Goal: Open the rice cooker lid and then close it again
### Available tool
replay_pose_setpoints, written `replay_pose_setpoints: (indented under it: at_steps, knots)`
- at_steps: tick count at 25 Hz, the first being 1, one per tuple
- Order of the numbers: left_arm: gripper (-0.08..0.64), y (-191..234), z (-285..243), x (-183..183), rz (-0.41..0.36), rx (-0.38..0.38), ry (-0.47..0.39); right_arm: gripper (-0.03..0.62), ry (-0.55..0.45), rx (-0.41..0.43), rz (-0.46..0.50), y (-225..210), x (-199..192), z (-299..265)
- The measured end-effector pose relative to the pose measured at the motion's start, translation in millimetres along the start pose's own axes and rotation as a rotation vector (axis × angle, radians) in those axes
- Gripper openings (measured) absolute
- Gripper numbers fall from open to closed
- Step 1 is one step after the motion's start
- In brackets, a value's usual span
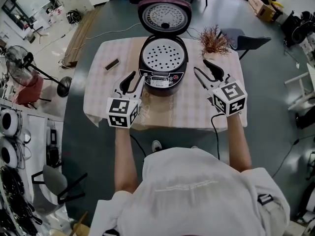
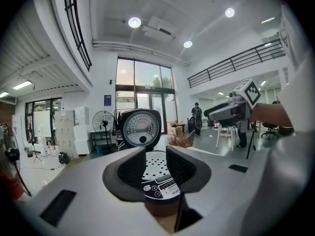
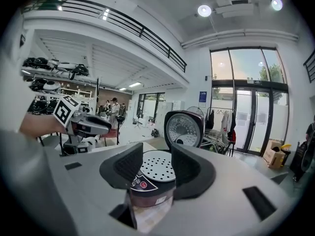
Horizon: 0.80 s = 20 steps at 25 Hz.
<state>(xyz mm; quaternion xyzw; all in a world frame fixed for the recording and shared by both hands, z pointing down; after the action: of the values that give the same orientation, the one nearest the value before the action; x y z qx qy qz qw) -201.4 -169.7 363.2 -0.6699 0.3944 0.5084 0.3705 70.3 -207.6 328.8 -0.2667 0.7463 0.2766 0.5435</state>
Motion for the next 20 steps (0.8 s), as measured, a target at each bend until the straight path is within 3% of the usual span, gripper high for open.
replay_pose_setpoints:
  at_steps: [13,20]
  knots:
    - [0.135,61.1,1.2,-6.6,-0.047,-0.13,0.002,0.199,0.05,-0.088,0.093,5.2,46.2,-45.5]
    - [0.135,69.8,-14.3,-18.2,-0.051,-0.158,0.043,0.209,0.102,-0.059,0.114,-36.4,60.2,-73.3]
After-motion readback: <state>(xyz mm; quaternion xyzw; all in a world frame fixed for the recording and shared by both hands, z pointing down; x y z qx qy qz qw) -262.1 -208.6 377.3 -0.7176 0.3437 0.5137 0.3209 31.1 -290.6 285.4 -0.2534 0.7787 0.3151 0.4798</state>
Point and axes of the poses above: the fingertips, and each gripper's own axes: z backward along the fingers, y to its left, x out of its top, the point moved 6 cm from there along z, backward along the fingers, and after that the axes turned 1 degree about x, right-handed, at the moved point
